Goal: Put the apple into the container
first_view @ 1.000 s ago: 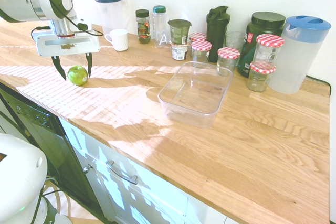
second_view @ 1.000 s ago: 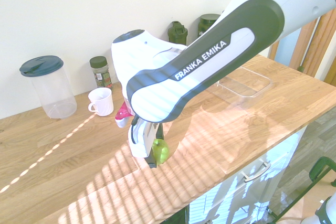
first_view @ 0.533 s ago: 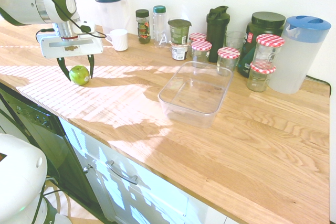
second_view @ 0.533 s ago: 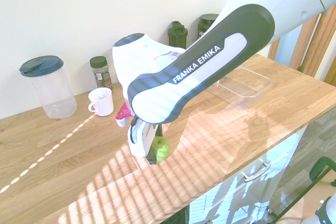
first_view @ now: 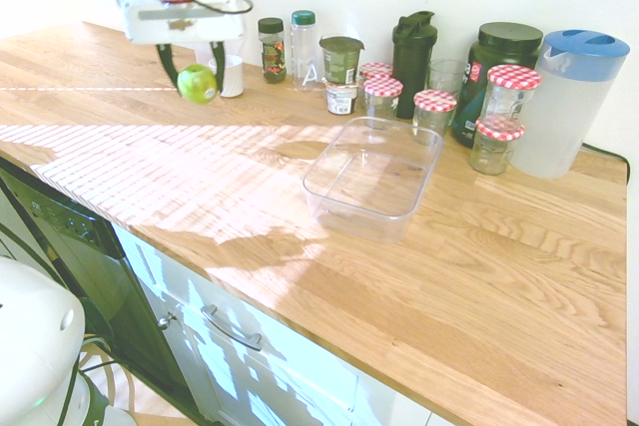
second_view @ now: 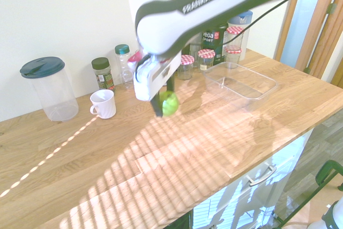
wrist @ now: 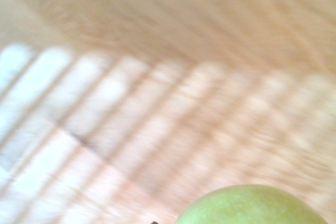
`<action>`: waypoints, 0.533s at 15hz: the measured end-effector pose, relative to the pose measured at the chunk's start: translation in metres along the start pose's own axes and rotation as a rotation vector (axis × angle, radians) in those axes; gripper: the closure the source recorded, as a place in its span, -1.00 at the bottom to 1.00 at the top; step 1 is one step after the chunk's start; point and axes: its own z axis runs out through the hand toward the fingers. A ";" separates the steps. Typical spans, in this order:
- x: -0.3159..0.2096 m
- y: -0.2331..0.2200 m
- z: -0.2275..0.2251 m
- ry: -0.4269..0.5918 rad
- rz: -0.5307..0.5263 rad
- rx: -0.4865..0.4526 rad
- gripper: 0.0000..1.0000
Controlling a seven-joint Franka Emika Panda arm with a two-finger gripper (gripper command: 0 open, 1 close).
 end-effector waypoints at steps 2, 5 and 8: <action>0.042 0.069 -0.014 0.011 0.148 -0.002 1.00; 0.080 0.168 0.007 0.006 0.351 -0.038 1.00; 0.092 0.246 0.032 0.018 0.488 -0.049 1.00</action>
